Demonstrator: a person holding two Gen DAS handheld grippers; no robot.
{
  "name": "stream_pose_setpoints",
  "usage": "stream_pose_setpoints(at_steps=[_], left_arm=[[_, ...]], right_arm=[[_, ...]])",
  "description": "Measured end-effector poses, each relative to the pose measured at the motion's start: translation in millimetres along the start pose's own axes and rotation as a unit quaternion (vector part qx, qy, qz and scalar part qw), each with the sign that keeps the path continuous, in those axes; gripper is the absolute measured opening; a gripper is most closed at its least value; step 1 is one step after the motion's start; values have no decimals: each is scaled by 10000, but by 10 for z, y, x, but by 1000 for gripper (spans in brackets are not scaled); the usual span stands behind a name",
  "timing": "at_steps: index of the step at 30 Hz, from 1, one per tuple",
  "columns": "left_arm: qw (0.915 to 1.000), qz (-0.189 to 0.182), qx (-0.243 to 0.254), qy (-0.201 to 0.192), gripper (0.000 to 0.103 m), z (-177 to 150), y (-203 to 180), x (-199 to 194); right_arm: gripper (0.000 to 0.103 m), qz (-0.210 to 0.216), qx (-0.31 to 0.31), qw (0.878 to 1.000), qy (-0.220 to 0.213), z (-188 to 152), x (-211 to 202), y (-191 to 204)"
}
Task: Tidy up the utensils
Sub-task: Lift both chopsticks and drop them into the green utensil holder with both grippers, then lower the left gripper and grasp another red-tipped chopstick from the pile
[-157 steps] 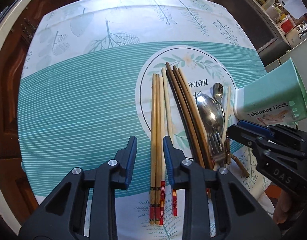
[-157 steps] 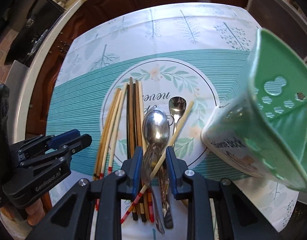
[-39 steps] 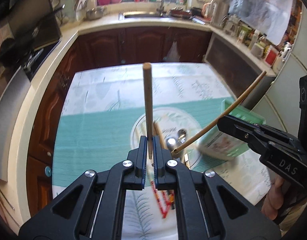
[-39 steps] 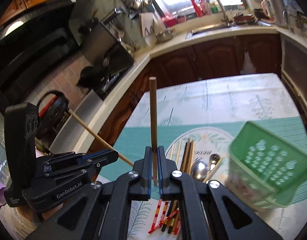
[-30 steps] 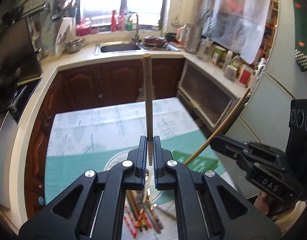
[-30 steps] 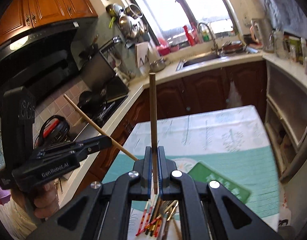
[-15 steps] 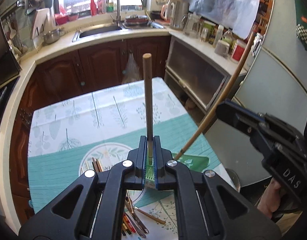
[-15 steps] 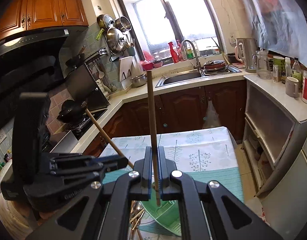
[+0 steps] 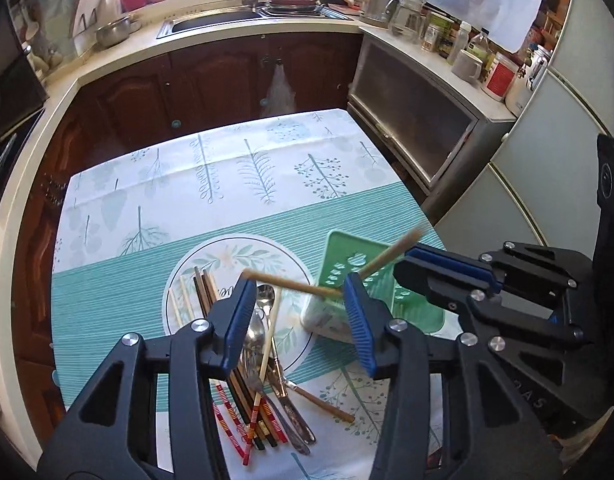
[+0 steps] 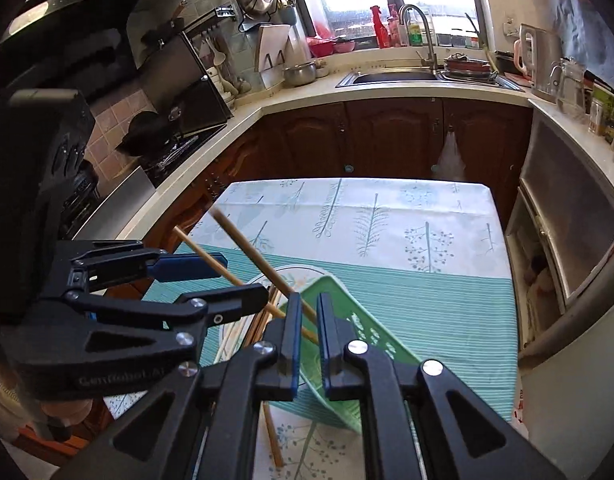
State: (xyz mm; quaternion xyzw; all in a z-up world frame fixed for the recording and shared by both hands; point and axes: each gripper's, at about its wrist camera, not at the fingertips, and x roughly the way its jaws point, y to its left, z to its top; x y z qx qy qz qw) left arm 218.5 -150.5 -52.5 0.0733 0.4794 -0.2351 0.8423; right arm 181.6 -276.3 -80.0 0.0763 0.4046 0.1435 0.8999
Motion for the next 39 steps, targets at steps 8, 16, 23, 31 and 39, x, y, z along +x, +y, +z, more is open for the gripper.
stream_pose_setpoints(at_steps=[8, 16, 23, 31, 39], left_arm=[[9991, 250, 141, -322, 42, -281, 168, -274], [9996, -91, -149, -230, 42, -616, 410, -510], [9985, -4, -546, -81, 54, -811, 674, -536], [9948, 234, -959, 243, 50, -955, 982, -283], [9793, 274, -1685, 1087, 37, -1114, 1397, 464]], right_arm=[[8, 87, -67, 9999, 132, -114, -49, 192], [8, 236, -160, 9996, 62, -312, -117, 393], [8, 228, -293, 9992, 178, -473, -38, 538], [8, 419, -45, 9977, 537, -661, 253, 573], [8, 424, -95, 9953, 870, -828, 529, 686]])
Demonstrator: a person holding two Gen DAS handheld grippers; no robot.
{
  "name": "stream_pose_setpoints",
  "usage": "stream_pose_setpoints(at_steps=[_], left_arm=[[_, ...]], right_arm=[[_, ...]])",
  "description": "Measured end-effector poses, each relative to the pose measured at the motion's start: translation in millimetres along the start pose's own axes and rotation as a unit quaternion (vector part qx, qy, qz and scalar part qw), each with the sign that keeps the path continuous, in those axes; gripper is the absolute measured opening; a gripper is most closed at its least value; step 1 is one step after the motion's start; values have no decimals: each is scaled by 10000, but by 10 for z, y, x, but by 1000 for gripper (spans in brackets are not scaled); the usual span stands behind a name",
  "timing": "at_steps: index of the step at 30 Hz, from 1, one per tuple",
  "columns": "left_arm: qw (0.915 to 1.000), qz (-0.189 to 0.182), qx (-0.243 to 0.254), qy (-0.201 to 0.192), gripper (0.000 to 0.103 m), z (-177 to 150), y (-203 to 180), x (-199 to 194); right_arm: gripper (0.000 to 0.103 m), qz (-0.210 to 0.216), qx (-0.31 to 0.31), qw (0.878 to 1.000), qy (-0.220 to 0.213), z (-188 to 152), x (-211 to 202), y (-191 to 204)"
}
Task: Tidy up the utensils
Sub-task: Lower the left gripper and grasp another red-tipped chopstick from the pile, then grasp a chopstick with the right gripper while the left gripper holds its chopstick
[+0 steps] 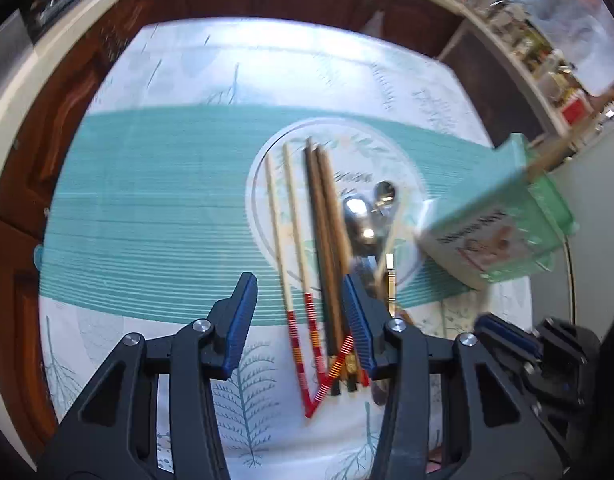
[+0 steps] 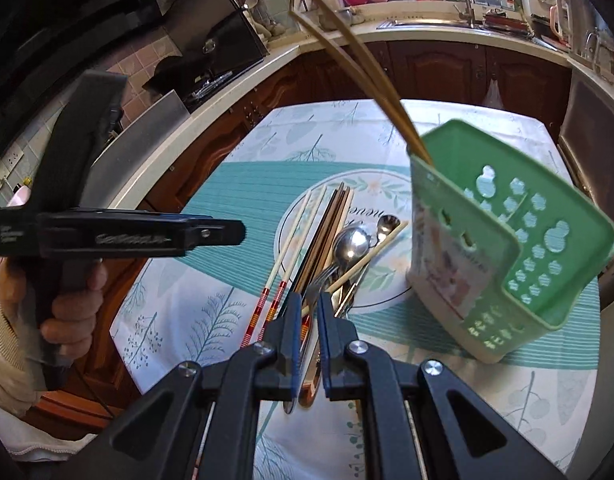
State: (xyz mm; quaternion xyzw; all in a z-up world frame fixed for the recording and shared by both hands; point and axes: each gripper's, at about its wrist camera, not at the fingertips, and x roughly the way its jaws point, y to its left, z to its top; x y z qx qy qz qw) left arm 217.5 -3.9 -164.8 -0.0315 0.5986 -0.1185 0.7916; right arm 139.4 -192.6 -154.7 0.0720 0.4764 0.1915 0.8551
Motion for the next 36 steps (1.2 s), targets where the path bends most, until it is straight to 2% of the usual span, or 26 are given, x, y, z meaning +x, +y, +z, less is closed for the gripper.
stream_pose_setpoints(at_steps=[3, 11, 16, 23, 25, 27, 29, 36], left_arm=[[9987, 171, -182, 449, 25, 104, 102, 337], [9939, 463, 135, 991, 24, 235, -51, 725], [9887, 739, 244, 1285, 16, 234, -154, 906], [9853, 982, 403, 1341, 16, 258, -341, 968], [9849, 960, 386, 1389, 12, 240, -375, 982], [9834, 935, 391, 1504, 4, 234, -426, 1001], [9832, 909, 425, 1526, 4, 209, -455, 1008], [9860, 711, -22, 1505, 3, 51, -195, 892]], right_arm=[[8, 25, 97, 9999, 122, -7, 75, -5], [8, 138, 231, 9992, 279, -57, 163, -39], [8, 226, 303, 9988, 322, -66, 195, -70], [8, 268, 338, 9985, 339, -99, 210, -102], [8, 276, 361, 9983, 355, -111, 217, -107], [8, 285, 379, 9982, 377, -125, 224, -117], [8, 299, 382, 9980, 411, -141, 236, -122], [8, 288, 218, 9974, 619, -133, 323, -44]])
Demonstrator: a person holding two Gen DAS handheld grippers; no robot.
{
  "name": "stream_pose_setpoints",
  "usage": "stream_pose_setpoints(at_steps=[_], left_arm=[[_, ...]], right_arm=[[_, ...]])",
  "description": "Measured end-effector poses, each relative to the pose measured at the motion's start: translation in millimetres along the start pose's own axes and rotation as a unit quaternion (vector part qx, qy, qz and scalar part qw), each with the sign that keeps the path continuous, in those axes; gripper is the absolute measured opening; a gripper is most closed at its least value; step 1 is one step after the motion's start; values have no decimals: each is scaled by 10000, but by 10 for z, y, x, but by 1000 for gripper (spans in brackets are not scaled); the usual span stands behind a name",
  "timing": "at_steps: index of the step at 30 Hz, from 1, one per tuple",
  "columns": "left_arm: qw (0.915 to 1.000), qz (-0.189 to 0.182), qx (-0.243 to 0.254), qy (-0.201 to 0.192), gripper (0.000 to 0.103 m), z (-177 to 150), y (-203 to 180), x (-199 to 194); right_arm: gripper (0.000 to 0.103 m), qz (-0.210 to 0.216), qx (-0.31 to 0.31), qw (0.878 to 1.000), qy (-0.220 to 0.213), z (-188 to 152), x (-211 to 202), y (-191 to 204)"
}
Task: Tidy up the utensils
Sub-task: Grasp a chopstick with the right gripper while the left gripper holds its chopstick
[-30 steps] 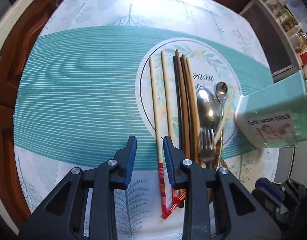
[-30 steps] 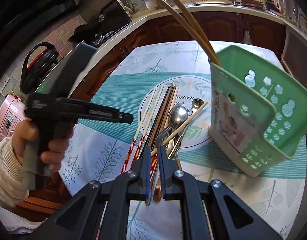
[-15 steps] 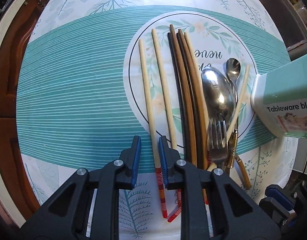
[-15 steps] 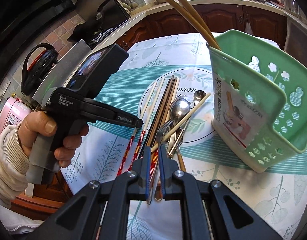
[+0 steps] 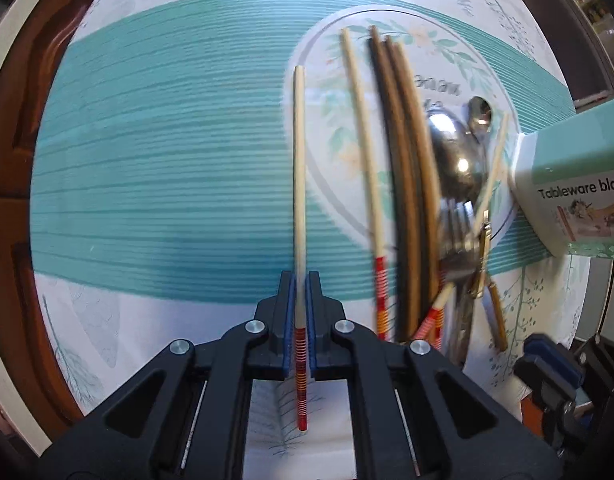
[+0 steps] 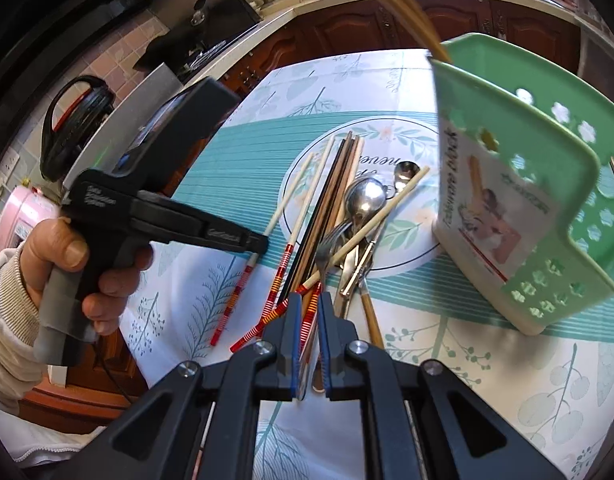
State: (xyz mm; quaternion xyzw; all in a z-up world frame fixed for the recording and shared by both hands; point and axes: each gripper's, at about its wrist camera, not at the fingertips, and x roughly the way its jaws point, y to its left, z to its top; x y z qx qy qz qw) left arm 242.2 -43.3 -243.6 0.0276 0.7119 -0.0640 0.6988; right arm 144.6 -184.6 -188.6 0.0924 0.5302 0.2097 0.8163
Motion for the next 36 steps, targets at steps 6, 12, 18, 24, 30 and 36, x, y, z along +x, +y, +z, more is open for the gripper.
stream_pose_setpoints(at_steps=[6, 12, 18, 24, 30, 36], left_arm=[[9995, 39, -328, -24, 3, -189, 273, -43], [9991, -48, -409, -107, 3, -285, 365, -77], [9991, -160, -326, -216, 3, -417, 552, -143], [9987, -346, -275, -248, 3, -505, 782, -202], [9986, -421, -203, -261, 3, -544, 991, -112], [9983, -490, -200, -239, 4, -545, 1071, -146]], right_arm=[[8, -144, -401, 9988, 225, 143, 157, 213], [8, -290, -199, 9970, 685, 530, 520, 347], [19, -292, 757, 9863, 1435, 884, 962, 226], [19, -581, 1142, 9761, 1753, 997, 1220, 190], [19, -1165, 1027, 9692, 1910, 1015, 1384, 294], [19, -1900, 409, 9599, 2019, 1064, 1550, 533]])
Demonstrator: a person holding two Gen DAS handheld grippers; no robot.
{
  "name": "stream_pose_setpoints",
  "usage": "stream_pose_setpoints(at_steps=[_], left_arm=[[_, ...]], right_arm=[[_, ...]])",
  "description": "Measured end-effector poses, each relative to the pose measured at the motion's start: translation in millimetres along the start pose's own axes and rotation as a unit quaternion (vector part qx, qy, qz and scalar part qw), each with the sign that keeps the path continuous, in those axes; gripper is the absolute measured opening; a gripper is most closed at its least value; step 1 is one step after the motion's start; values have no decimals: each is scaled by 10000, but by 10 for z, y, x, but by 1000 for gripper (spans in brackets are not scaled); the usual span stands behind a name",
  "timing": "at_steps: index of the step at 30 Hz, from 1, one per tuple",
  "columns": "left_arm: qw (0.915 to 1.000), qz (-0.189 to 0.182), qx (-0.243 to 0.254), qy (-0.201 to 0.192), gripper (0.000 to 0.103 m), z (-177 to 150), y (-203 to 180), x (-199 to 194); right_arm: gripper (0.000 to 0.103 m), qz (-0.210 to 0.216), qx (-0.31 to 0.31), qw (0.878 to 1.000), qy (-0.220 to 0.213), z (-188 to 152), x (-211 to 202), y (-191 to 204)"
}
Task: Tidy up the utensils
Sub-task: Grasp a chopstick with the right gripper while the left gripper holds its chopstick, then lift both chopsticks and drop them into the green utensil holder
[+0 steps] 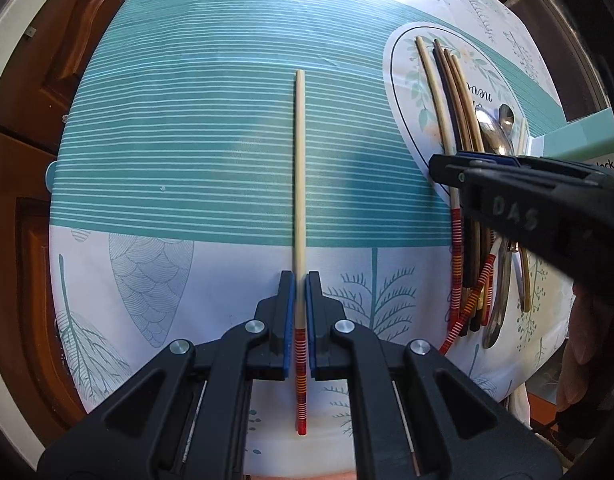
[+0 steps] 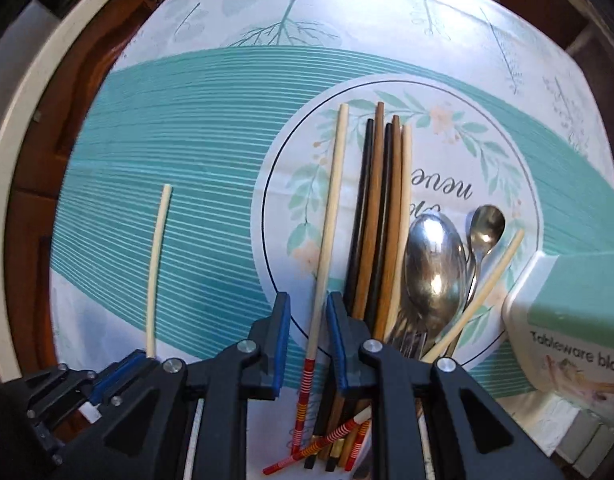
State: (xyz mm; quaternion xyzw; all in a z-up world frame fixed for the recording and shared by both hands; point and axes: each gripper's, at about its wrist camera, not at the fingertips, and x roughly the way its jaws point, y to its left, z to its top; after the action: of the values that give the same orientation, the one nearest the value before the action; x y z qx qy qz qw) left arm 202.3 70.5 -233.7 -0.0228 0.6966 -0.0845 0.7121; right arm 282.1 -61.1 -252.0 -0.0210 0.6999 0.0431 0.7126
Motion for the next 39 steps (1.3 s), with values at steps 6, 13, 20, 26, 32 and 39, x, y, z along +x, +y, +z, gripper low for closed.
stream_pose_setpoints(at_steps=[6, 13, 20, 26, 32, 39], left_arm=[[10000, -17, -12, -17, 4, -29, 39, 40], [9998, 29, -29, -184, 3, -116, 70, -2], [9917, 101, -98, -1278, 3, -479, 8, -428], [9659, 26, 123, -2587, 3, -923, -337, -1072], [9195, -192, 931, -3815, 3, -1283, -920, -1633], [8754, -611, 1713, -4479, 3, -1277, -1676, -1993]], right_arm=[[6, -308, -349, 9989, 8, -16, 31, 179], [5, 850, -94, 9963, 83, -81, 25, 24], [5, 1931, -456, 9721, -1251, -734, -413, -107], [5, 2313, -595, 9333, -2683, -1364, -953, -327], [5, 2340, -528, 8874, -3937, -1784, -1503, -745], [5, 2015, -157, 8385, -5060, -2106, -1950, -1397]])
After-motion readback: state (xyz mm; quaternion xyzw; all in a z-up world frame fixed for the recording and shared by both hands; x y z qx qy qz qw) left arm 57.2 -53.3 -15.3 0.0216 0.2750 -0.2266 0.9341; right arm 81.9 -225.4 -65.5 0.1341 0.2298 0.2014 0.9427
